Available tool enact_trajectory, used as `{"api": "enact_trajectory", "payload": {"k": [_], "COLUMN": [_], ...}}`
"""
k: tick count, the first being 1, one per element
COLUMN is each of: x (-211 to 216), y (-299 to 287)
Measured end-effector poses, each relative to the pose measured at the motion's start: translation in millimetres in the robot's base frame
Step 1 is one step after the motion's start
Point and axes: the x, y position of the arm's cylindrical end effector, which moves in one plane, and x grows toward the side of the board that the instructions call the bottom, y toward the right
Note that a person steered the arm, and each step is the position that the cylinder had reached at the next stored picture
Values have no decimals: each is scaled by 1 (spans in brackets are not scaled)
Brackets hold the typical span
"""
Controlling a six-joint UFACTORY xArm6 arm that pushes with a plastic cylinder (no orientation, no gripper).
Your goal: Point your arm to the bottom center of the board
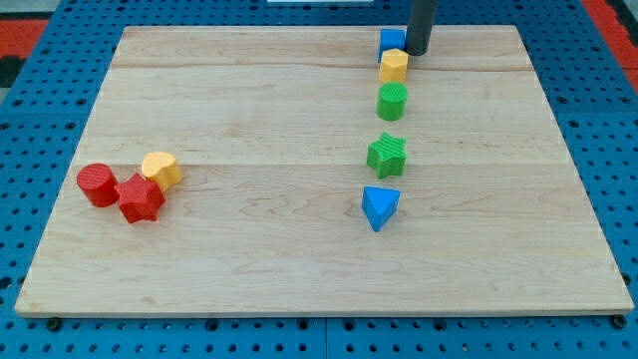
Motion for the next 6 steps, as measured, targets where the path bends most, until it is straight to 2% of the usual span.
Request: {"api": "enact_trajectory", "payload": {"k": [1, 2, 3, 4, 5, 6], "x": [-13, -10, 107, 267, 363, 380], "y": [1, 72, 100, 101, 17, -97]}}
